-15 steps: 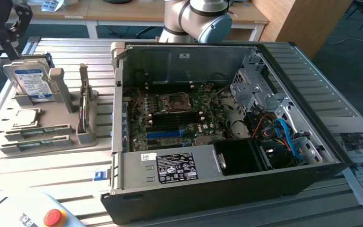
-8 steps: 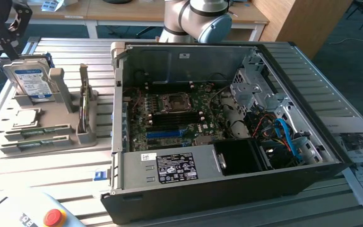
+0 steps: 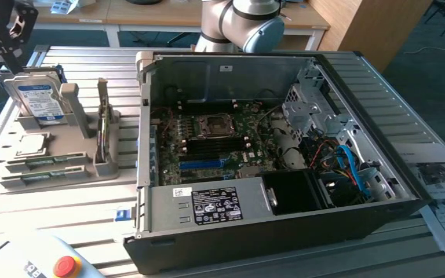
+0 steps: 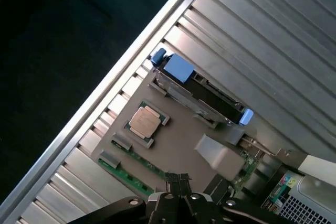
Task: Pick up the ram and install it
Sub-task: 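Pick up the ram and move it above insertion slot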
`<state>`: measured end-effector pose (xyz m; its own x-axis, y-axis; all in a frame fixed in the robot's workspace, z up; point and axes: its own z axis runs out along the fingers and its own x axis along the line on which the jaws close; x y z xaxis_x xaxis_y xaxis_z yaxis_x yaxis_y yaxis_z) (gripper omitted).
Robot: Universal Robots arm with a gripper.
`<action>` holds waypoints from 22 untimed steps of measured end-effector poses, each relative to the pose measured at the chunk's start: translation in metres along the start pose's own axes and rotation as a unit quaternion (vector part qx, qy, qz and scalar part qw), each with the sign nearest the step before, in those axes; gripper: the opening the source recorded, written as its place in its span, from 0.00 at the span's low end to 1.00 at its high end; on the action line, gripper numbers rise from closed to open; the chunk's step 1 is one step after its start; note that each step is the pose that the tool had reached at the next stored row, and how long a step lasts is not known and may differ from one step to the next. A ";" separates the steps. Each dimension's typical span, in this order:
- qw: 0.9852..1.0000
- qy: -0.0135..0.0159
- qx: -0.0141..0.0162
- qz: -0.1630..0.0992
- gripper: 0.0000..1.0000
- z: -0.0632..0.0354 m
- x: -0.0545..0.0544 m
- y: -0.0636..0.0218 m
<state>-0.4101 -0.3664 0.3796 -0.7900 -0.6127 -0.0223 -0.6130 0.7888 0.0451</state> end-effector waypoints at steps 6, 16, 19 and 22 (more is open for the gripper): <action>0.999 0.002 -0.001 -0.053 0.11 0.0000 0.000 0.0000; 0.990 0.006 -0.003 -0.140 0.11 0.0000 0.000 0.0000; 0.987 0.008 -0.004 -0.163 0.11 0.0000 0.000 0.0000; 0.982 0.009 -0.004 -0.188 0.11 0.0000 0.000 0.0000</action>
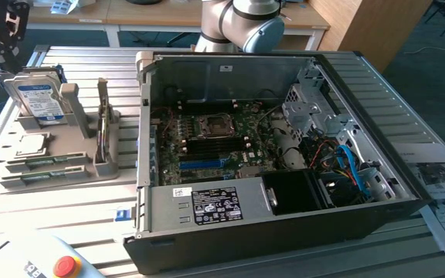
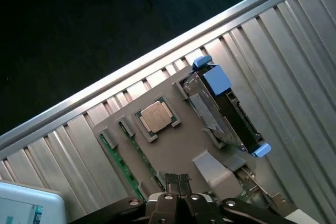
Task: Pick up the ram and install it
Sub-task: 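Pick up the ram and move it above insertion slot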
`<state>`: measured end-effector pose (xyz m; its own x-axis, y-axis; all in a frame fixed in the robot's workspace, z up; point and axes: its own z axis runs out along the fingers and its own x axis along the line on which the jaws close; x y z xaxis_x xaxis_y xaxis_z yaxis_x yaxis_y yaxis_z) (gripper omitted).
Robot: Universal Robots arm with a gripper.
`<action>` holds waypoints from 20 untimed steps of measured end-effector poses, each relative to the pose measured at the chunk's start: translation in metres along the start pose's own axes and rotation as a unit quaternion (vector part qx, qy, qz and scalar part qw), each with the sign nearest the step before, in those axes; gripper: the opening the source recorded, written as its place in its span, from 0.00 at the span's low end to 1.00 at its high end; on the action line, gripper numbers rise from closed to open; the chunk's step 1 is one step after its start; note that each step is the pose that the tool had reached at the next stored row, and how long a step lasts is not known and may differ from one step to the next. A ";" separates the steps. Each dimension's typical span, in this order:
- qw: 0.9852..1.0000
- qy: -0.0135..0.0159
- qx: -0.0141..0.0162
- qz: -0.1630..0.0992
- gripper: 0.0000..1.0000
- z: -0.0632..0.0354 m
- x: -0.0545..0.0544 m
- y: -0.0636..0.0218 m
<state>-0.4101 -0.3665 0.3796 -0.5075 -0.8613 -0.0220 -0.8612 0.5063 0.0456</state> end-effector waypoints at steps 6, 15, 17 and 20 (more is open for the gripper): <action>0.999 0.002 -0.001 -0.051 0.11 0.0000 0.000 0.0000; 0.992 0.006 -0.003 -0.127 0.11 0.0000 0.000 0.0000; 0.990 0.007 -0.003 -0.143 0.11 0.0000 0.000 0.0000; 0.986 0.008 -0.004 -0.168 0.11 -0.0001 0.000 0.0000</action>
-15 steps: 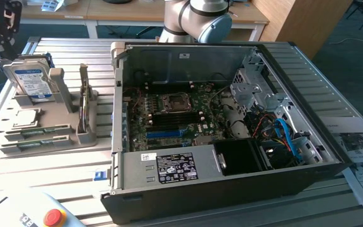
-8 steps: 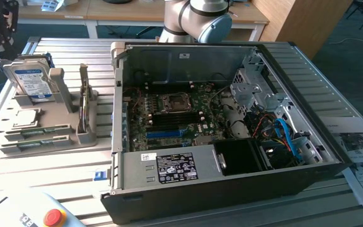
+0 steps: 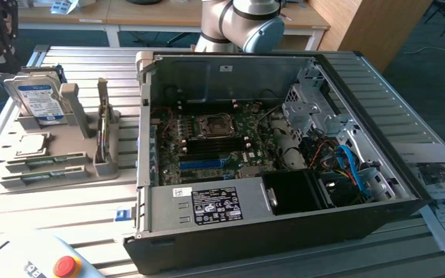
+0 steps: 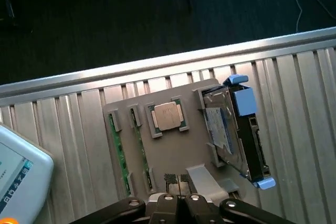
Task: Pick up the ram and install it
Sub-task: 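Pick up the ram and move it above insertion slot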
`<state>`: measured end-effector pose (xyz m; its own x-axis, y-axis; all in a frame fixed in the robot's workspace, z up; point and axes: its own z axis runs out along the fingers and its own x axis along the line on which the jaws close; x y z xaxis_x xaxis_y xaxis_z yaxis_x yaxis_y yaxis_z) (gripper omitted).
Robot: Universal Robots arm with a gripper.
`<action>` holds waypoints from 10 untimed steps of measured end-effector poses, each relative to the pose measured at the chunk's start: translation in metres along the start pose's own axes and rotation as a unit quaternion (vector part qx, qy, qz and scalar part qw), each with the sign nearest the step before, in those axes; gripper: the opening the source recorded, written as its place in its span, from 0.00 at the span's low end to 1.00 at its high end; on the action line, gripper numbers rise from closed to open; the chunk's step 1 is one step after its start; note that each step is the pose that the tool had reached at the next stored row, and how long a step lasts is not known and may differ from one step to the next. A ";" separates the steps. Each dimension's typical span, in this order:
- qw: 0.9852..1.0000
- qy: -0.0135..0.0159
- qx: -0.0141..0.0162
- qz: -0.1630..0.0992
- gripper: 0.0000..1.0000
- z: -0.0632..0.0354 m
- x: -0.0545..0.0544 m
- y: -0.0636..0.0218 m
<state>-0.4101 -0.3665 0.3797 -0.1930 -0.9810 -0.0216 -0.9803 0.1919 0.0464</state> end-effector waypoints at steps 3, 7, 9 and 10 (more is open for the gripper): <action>1.000 0.001 -0.001 -0.025 0.11 0.0000 0.000 0.0000; 0.998 0.003 -0.002 -0.059 0.11 0.0001 0.000 0.0000; 0.997 0.004 -0.002 -0.076 0.11 0.0001 0.000 0.0000; 0.996 0.004 -0.002 -0.084 0.11 0.0001 0.000 0.0000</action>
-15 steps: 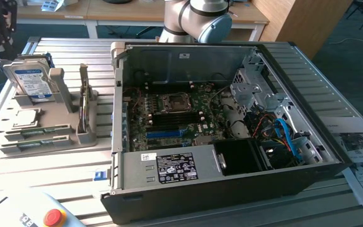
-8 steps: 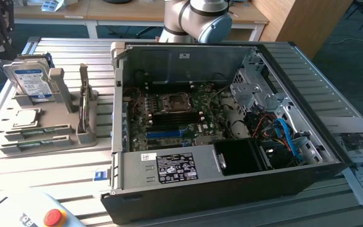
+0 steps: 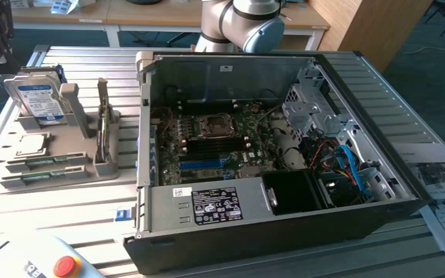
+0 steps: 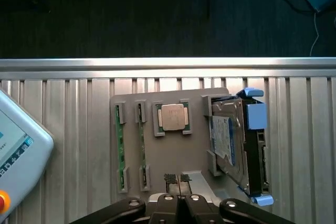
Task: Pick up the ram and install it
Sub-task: 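Pick up the ram and move it above insertion slot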
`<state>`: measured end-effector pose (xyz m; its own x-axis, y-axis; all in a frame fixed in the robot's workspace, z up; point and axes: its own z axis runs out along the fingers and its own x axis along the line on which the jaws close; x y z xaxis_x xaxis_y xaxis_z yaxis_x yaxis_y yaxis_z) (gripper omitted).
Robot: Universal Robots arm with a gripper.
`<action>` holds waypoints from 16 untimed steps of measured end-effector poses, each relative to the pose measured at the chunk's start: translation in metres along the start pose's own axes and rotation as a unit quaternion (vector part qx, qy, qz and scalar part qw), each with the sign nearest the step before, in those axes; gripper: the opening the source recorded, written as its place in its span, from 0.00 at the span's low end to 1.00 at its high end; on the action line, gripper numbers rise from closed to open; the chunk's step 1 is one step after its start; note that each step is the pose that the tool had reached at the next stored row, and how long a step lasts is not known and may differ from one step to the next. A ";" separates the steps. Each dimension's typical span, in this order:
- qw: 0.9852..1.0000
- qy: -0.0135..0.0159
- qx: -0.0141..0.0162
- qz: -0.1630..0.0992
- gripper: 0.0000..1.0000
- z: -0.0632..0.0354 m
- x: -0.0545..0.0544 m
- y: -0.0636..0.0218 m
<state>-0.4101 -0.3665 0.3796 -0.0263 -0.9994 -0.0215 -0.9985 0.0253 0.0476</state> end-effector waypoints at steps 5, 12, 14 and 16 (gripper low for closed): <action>1.000 0.000 0.000 -0.005 0.11 -0.0001 0.000 0.0000; 0.999 0.002 -0.001 -0.036 0.11 0.0000 0.000 -0.0002; 0.999 0.002 -0.001 -0.037 0.11 0.0000 0.000 -0.0002; 0.999 0.002 -0.001 -0.037 0.11 -0.0001 0.000 -0.0002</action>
<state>-0.4099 -0.3665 0.3796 0.0480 -0.9986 -0.0214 -0.9977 -0.0490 0.0478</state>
